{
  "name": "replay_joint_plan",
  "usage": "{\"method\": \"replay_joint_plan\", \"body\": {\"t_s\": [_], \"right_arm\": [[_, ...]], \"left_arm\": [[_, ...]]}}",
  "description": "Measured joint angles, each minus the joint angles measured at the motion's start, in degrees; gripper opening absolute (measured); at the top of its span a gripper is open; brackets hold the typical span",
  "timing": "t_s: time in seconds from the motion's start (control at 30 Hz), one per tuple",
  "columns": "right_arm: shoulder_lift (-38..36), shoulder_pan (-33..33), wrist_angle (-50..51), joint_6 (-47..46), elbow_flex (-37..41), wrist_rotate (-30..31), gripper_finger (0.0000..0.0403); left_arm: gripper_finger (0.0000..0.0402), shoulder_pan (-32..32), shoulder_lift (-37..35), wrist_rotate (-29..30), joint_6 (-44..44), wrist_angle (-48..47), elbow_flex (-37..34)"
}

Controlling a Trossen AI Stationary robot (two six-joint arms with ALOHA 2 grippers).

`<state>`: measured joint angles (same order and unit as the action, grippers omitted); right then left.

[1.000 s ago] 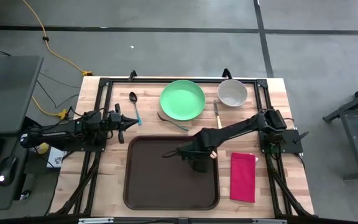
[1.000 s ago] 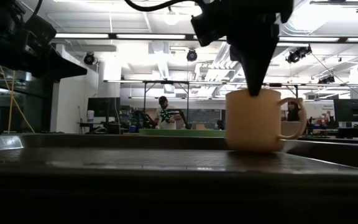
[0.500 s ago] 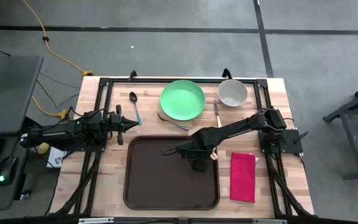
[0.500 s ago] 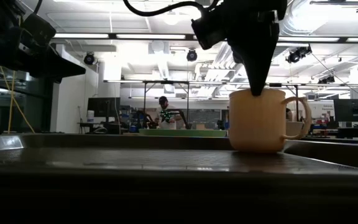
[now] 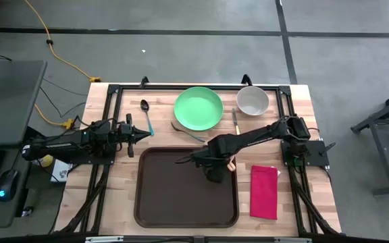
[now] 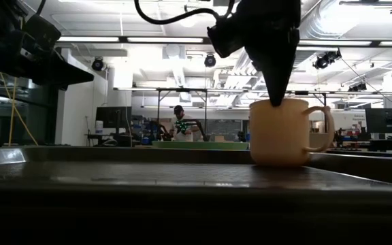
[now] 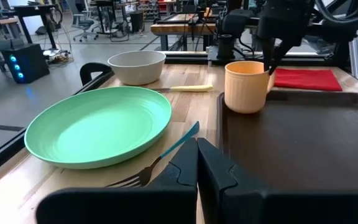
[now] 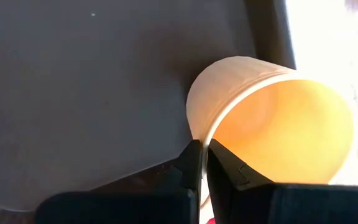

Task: Set up tray
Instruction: Put the light orange mug on the black serving tray

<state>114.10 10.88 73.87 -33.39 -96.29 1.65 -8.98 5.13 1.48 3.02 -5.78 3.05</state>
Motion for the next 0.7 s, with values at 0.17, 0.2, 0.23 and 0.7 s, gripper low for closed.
{"method": "replay_joint_plan", "body": {"t_s": [0.17,0.2,0.23,0.7], "right_arm": [[-0.15,-0.83,-1.64,0.64,0.90,-0.84,0.0000],[-0.15,-0.90,-2.03,0.64,1.27,-1.53,0.0000],[-0.21,-0.96,-2.31,0.62,1.64,-2.06,0.0000],[-2.97,-1.60,-3.46,-3.78,2.56,-1.93,0.0034]], "left_arm": [[0.0031,0.00,0.00,-0.04,0.11,0.00,0.00],[0.0031,-0.01,0.00,-0.06,0.15,0.00,0.00],[0.0031,-0.01,0.00,-0.07,0.16,0.00,0.00],[0.0031,0.00,0.00,-0.07,0.14,0.00,0.00]]}}
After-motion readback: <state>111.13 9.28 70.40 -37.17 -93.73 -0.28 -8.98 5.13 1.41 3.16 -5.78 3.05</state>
